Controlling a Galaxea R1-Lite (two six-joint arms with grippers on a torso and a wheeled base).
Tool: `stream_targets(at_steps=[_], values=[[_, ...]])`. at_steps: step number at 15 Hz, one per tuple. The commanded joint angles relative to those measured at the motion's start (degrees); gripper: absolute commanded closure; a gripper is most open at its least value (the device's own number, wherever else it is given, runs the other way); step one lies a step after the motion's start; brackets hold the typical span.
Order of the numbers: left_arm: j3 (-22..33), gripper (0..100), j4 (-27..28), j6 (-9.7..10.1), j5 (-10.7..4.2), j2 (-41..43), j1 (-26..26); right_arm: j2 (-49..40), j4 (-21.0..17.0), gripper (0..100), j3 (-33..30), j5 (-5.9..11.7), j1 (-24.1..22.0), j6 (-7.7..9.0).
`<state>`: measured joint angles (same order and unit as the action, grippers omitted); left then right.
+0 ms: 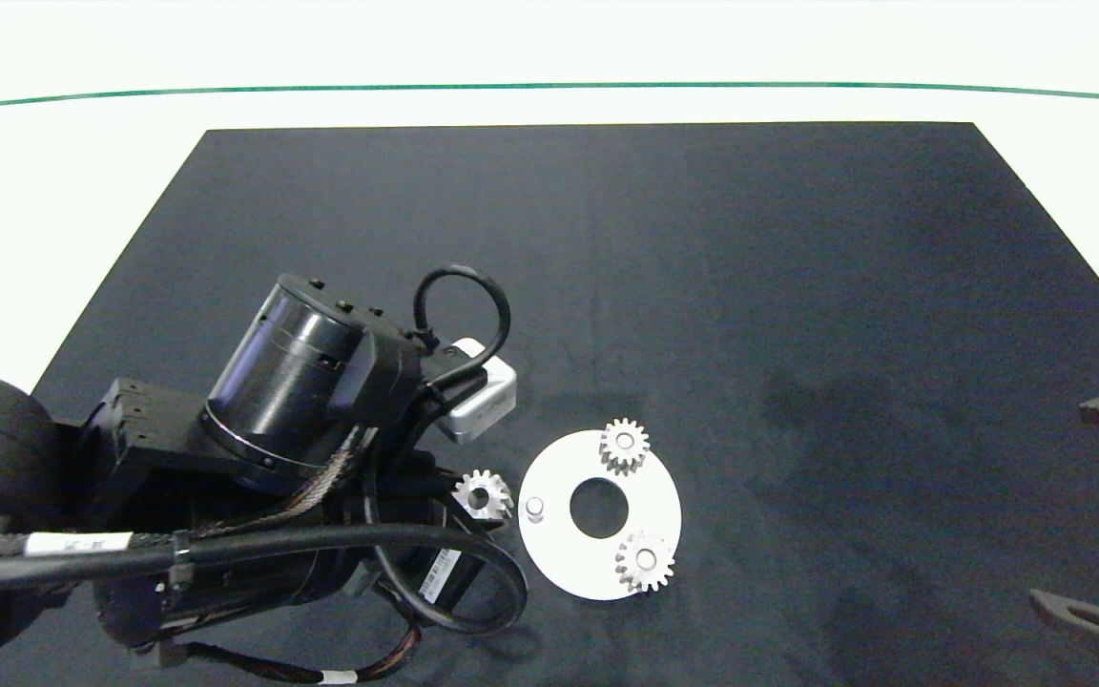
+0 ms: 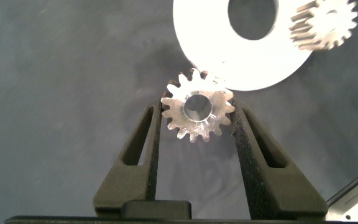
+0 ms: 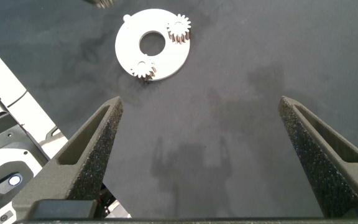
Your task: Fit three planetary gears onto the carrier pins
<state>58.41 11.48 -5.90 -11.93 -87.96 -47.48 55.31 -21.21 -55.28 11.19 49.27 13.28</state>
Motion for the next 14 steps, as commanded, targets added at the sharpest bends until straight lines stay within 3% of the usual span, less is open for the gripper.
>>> stream_targets(at_steps=[1,9,14], values=[[1.2,99,-1.8,-0.08,-0.11,-4.2,-1.6,-0.3,-0.1,0,0.0,0.15,0.0,0.08],[3.0,99,-3.6,-2.01,-0.55,-7.2,-1.4,-0.2,-0.1,0,0.0,0.06,0.0,0.08],[3.8,99,-3.6,-2.01,-0.55,-8.1,-1.5,-0.3,-0.1,0,-0.1,0.15,0.0,0.08]])
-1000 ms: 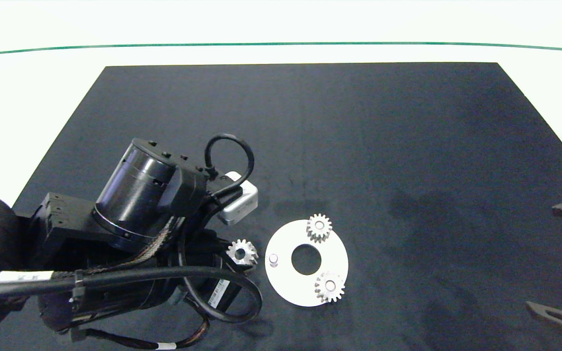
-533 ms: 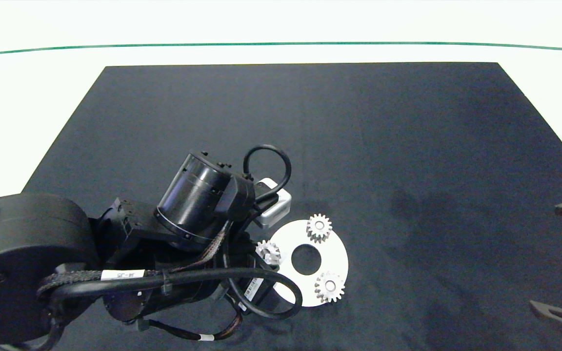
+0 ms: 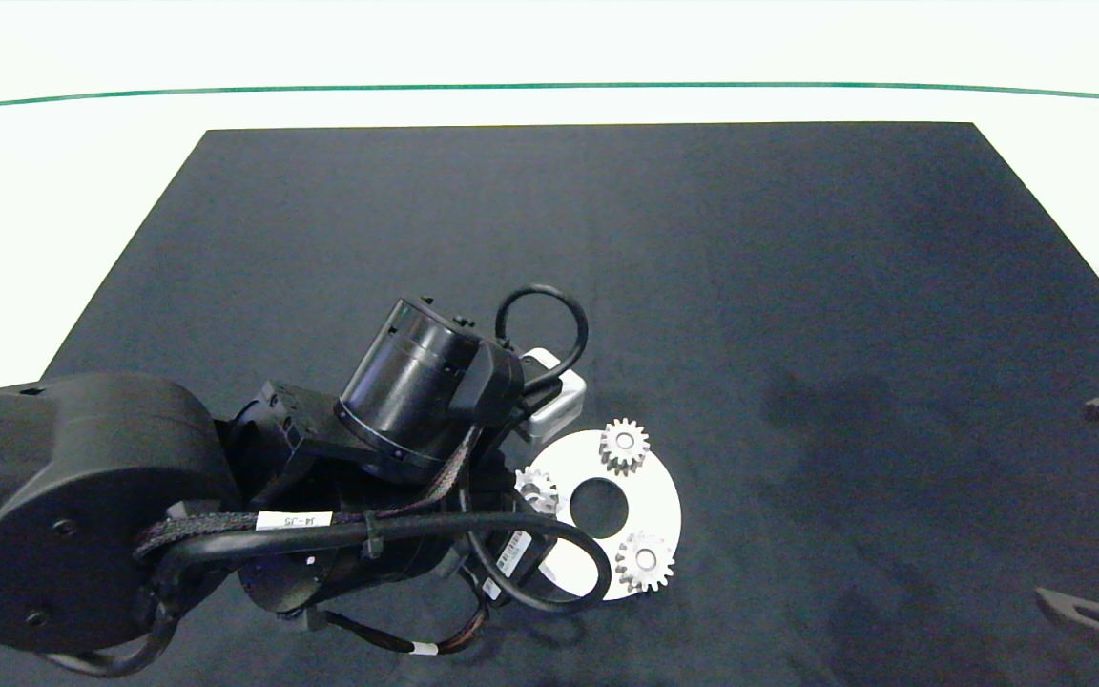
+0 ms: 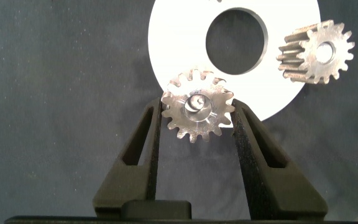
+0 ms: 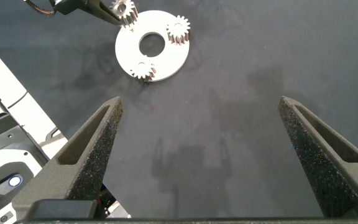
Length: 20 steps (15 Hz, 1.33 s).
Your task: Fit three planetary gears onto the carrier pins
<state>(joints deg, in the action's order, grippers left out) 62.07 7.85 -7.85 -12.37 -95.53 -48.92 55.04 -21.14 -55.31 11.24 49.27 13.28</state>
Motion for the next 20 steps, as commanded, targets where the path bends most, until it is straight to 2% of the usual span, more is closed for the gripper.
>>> stream_targets(at_steps=[1,5,8,14,15,20], values=[[0.1,99,0.1,-0.06,-0.11,-0.5,-0.1,0.0,-0.1,0,-0.1,0.10,0.0,0.08],[0.1,99,-0.1,0.03,-0.11,-0.6,-0.1,0.0,-0.1,0,-0.2,0.10,0.0,0.08],[-0.3,99,0.0,0.03,-1.16,-0.2,0.0,0.1,-0.1,0,-0.2,0.10,0.0,0.08],[-0.7,99,0.0,0.29,-1.25,0.2,-0.6,0.0,-0.2,0,-0.2,0.10,0.1,0.08],[-0.7,0,0.0,0.29,-1.25,0.2,-0.6,0.0,-0.1,0,-0.2,0.10,0.1,0.08],[-0.8,0,0.1,0.29,-1.25,0.7,-0.6,-0.2,-0.1,0,-0.2,0.19,0.0,0.08]])
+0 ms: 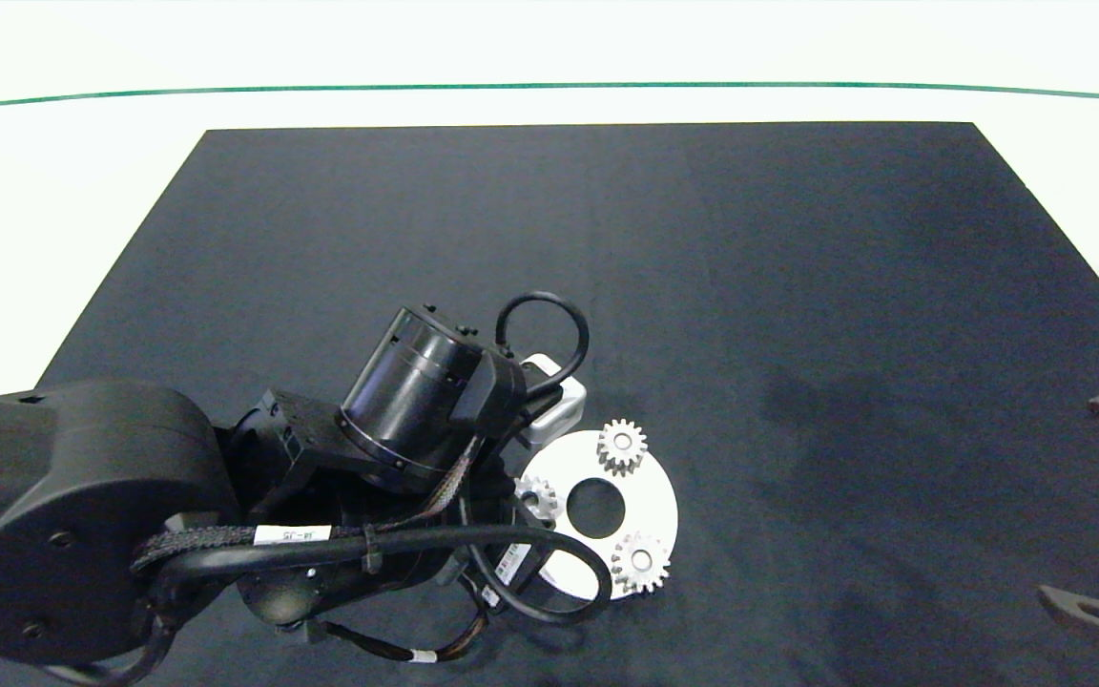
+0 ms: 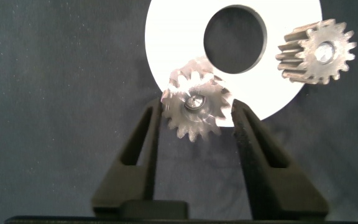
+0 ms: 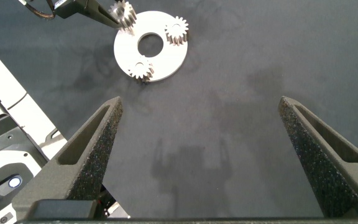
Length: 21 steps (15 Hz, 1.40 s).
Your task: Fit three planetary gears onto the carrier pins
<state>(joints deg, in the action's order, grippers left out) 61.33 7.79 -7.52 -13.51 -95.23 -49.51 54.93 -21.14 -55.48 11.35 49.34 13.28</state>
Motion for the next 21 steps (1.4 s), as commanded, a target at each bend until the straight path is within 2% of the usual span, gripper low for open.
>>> stream_targets(at_steps=[1,4,6,10,11,12,13,14,15,16,17,18,19,21], values=[[-0.1,0,0.1,-0.04,-0.12,0.4,-0.2,0.0,-0.1,0,-0.1,0.08,0.1,0.08],[-0.2,0,0.0,0.23,-0.47,1.2,0.0,-0.3,-0.1,0,-0.1,-0.01,0.0,0.08],[-2.9,0,0.1,-0.12,-0.82,7.2,2.0,-0.1,0.0,0,-0.1,0.08,0.0,0.17],[-9.8,0,0.3,-0.12,-0.82,22.1,12.7,-0.1,-0.2,0,0.5,0.25,0.7,0.79],[-12.0,0,0.2,-0.21,-0.82,26.2,15.9,-0.3,-0.2,0,0.7,1.13,0.7,0.87],[-14.0,0,0.2,-0.30,-0.82,30.7,19.5,-0.4,-0.1,0,1.2,4.56,0.6,0.79],[-15.1,0,0.2,-0.30,-0.82,35.4,23.0,-0.4,0.0,0,1.9,9.66,0.1,0.70],[-16.0,0,0.2,-0.39,-0.82,38.7,25.6,-0.6,0.0,0,2.3,13.44,-1.2,0.70],[-16.5,0,0.2,-0.48,-0.82,43.5,29.6,-1.1,0.4,0,2.8,16.86,-7.2,0.87],[-16.7,0,0.2,-0.83,-0.82,46.8,32.9,-2.4,0.7,0,3.7,17.04,-12.9,1.84],[-16.9,0,0.2,-0.83,-0.82,50.3,35.4,-4.0,0.8,0,4.7,16.95,-17.9,3.51],[-17.6,0,0.2,-0.83,-0.82,53.8,37.2,-6.2,1.1,0,6.0,17.22,-22.5,3.95],[-18.7,0,0.2,-1.00,-0.82,57.2,38.3,-9.2,1.1,0,7.6,17.92,-25.2,4.13],[-21.8,0,0.2,-1.09,-0.82,63.7,41.6,-17.1,1.1,0,11.9,20.64,-29.4,4.13]])
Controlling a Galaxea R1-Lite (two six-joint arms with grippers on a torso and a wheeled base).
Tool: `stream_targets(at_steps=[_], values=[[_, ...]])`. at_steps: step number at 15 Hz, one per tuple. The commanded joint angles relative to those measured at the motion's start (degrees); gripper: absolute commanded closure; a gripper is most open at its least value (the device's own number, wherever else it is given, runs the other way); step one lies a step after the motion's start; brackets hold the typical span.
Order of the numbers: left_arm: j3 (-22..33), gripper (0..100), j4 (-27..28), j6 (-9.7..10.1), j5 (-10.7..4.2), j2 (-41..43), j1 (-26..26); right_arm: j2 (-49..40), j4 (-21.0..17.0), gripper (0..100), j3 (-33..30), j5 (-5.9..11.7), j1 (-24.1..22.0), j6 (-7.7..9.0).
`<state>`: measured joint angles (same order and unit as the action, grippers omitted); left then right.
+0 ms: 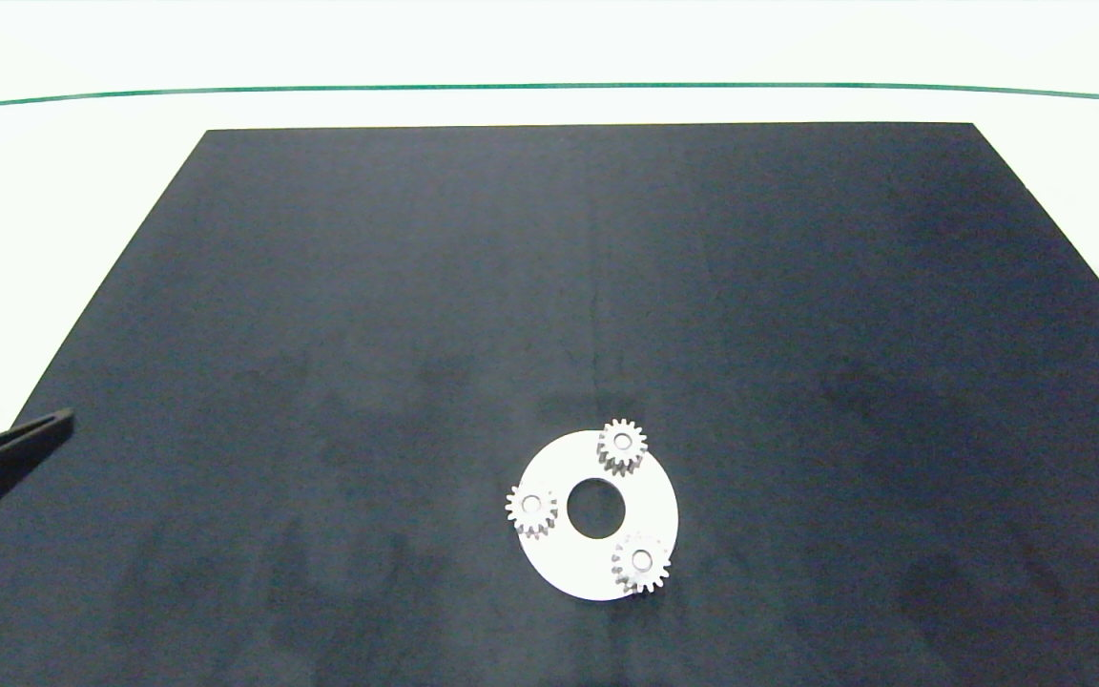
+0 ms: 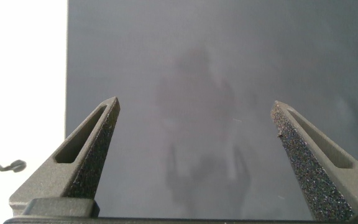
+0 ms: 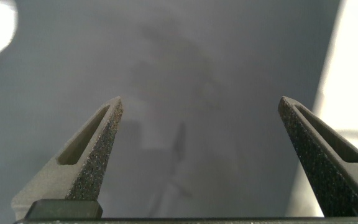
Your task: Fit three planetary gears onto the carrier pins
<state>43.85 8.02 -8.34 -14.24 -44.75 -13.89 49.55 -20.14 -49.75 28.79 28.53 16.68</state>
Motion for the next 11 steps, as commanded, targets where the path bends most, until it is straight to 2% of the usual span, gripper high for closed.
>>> stream_targets(at_steps=[1,4,5,9,10,11], values=[[-6.1,0,0.0,-0.54,-0.09,16.1,7.7,-15.8,0.2,0,8.8,3.37,-10.9,0.73],[-11.5,0,0.1,-1.59,-0.09,24.2,10.5,-28.3,0.2,0,15.0,3.46,-20.0,0.73],[-13.3,0,0.1,-2.65,-0.09,27.0,10.5,-32.1,0.2,0,15.9,3.46,-23.1,0.73],[-19.5,0,1.0,-2.91,-0.09,36.7,13.0,-43.0,0.2,0,17.6,3.02,-34.6,0.73],[-21.3,0,1.5,-3.00,-0.09,39.8,12.5,-44.5,0.7,0,18.5,2.67,-37.3,-0.24],[-22.8,0,2.4,-3.00,-0.09,41.9,12.6,-44.5,3.3,0,19.7,2.76,-38.6,-2.35]])
